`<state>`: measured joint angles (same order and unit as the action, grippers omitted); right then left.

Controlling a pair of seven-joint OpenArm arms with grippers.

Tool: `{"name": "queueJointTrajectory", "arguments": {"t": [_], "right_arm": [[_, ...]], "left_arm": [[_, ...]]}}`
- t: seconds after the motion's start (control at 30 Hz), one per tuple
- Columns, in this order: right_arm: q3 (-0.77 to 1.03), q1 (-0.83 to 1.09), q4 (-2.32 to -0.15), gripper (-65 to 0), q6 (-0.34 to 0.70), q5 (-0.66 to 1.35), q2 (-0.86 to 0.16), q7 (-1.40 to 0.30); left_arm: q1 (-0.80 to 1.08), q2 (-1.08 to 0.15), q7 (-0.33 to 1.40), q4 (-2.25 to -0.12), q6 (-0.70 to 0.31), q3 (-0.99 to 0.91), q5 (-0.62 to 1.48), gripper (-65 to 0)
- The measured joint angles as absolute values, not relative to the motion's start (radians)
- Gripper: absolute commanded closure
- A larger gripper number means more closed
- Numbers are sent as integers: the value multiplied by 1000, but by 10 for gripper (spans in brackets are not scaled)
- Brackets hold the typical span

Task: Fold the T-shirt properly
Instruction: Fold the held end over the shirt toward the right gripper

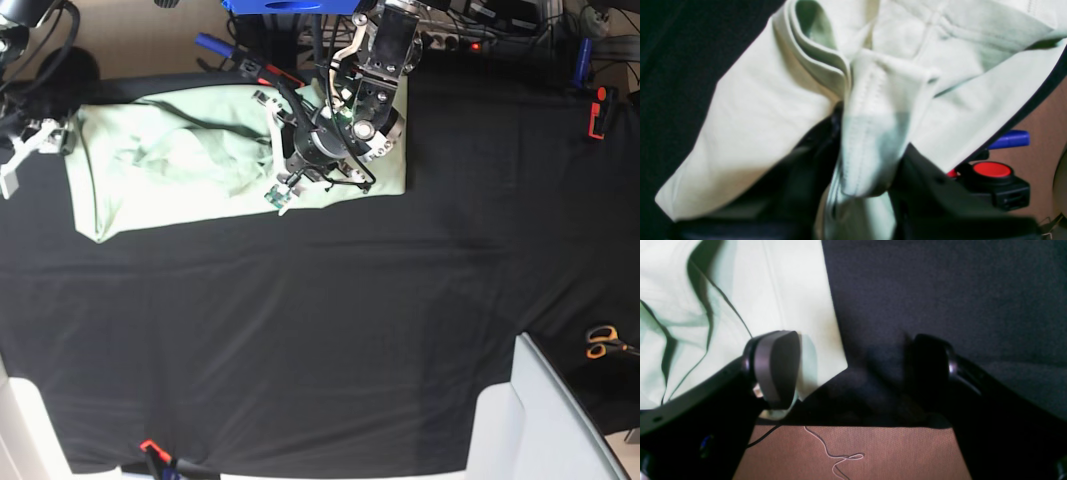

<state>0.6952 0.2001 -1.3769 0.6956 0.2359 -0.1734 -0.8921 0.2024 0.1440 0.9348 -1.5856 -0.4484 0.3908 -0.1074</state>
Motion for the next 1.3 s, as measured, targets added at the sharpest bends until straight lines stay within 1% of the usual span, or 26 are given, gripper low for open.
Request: {"name": "queueJointTrajectory", "arguments": {"t": [0.13, 0.2, 0.27, 0.5, 0.57, 0.63, 1.03, 1.2, 1.3], "right_arm": [[695, 200, -1377, -501, 696, 236, -173, -892], [695, 200, -1377, -501, 696, 236, -173, -892], [695, 200, -1377, -501, 696, 236, -173, -892], [695, 200, -1377, -501, 696, 236, -173, -892], [695, 200, -1377, -501, 696, 236, -173, -892], [695, 200, -1377, -501, 696, 236, -173, -892], [695, 200, -1377, -501, 696, 236, -160, -893], [695, 200, -1377, -501, 696, 236, -160, -893], [695, 200, -1377, -501, 696, 236, -160, -894]], "left_arm": [[200, 141, 935, -1632, -448, 417, -34, -284], [180, 144, 936, -1637, -448, 437, 3, -329], [150, 143, 935, -1636, -447, 461, 32, -359], [73, 144, 939, -1636, -448, 511, 160, -364], [70, 144, 951, -1637, -448, 511, 162, -364], [74, 143, 1015, -1633, -448, 510, 159, -361], [75, 128, 1018, -1603, -448, 509, 163, -371], [73, 128, 1021, -1599, -448, 509, 163, -484], [65, 125, 1023, -1561, -448, 548, 161, -495]]}}
